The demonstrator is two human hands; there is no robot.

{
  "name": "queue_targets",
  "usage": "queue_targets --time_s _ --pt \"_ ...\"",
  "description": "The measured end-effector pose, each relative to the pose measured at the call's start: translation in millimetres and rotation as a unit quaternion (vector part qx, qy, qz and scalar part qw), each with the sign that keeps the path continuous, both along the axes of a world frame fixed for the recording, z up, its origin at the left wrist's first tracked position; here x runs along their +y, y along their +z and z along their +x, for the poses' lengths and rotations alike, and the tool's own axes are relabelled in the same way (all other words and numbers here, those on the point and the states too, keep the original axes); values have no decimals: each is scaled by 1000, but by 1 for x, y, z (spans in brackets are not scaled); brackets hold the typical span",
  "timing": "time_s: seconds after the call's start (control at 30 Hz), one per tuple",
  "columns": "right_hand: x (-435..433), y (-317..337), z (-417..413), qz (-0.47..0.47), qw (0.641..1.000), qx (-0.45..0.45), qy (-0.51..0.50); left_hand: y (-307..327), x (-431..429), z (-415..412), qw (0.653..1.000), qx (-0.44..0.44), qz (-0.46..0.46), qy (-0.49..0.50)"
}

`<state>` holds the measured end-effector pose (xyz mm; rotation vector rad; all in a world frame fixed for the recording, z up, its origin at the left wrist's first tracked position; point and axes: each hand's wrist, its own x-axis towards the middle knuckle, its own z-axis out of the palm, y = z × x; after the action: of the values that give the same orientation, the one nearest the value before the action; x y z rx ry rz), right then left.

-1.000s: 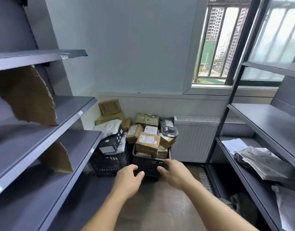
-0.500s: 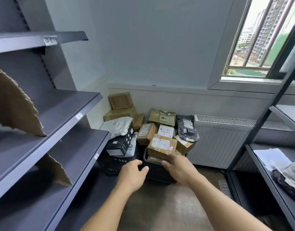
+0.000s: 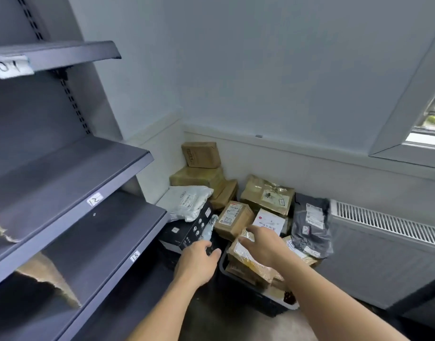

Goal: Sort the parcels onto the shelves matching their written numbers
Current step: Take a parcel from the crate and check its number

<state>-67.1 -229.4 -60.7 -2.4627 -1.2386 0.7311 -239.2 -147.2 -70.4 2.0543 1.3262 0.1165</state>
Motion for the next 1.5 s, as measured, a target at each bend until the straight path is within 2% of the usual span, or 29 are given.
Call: queue_targets --time_s 0.3,0.6,0.9,1.13,1.33,1.5 --pt "88 -23 58 -11 998 1 55 -17 72 50 998 -5 -18 55" --pt "209 -41 103 -60 994 3 88 -45 176 94 990 -26 -60 122" --pt "295 -64 129 -74 983 19 169 -79 231 115 972 2 -92 217" --pt "365 -119 151 -102 974 29 199 -123 257 134 932 4 -146 332" --pt "414 -155 157 -75 963 39 255 -155 279 150 893 7 -151 425" --pt "440 -186 150 -89 950 46 296 -183 291 151 858 19 -181 480"
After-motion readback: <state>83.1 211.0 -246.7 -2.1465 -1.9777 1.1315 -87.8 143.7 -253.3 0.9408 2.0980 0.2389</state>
